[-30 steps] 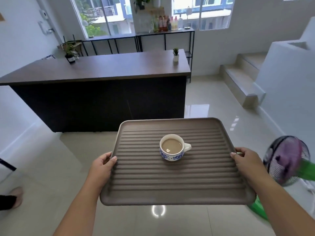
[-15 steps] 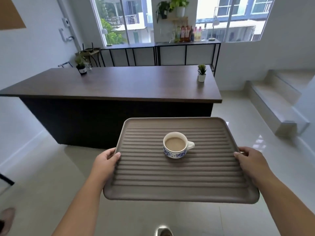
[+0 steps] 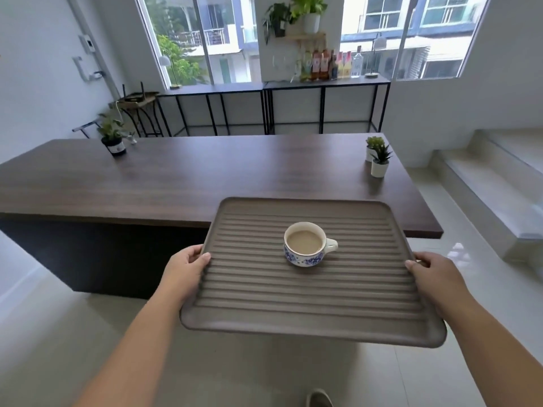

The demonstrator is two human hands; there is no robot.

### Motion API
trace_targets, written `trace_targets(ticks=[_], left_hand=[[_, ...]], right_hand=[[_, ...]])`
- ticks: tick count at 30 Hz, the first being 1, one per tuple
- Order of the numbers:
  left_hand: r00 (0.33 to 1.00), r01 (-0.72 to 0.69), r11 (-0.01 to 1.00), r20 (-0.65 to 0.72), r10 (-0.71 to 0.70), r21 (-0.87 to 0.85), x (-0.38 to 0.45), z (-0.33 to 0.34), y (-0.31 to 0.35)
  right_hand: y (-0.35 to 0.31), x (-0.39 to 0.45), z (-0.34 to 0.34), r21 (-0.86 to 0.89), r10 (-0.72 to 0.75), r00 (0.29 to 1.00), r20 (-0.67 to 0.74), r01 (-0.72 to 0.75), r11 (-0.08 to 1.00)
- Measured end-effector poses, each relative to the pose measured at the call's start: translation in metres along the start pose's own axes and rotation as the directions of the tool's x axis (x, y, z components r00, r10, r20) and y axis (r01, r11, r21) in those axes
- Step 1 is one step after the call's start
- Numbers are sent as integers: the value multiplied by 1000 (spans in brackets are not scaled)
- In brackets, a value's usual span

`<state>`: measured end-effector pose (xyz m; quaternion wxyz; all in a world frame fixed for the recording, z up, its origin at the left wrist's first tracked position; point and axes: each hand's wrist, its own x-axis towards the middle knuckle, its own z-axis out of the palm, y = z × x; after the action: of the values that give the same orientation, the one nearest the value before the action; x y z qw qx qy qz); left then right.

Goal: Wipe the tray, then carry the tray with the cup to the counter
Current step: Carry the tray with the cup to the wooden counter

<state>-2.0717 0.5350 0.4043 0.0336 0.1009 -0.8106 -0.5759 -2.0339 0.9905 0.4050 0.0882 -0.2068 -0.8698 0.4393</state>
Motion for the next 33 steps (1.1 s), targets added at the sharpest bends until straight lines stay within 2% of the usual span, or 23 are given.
trace_targets(ticks=[10, 14, 22, 26, 33], left_hand=[[999, -38, 984, 1, 38, 175, 187, 40, 8], [1000, -29, 957, 18, 25, 287, 249, 60, 11], [991, -111, 831, 0, 132, 546, 353, 94, 22], [985, -163, 798, 43, 169, 580, 393, 106, 26], [986, -149, 758, 37, 163, 635, 448, 120, 37]], right_hand=[[-25, 164, 64, -51, -47, 999, -21, 46, 998], [-36, 222, 82, -146, -62, 998, -13, 59, 987], [-57, 315, 118, -301, -63, 998, -14, 56, 952], [-67, 354, 133, -346, -44, 999, -18, 35, 937], [-80, 404, 156, -371, -41, 999, -35, 25, 928]])
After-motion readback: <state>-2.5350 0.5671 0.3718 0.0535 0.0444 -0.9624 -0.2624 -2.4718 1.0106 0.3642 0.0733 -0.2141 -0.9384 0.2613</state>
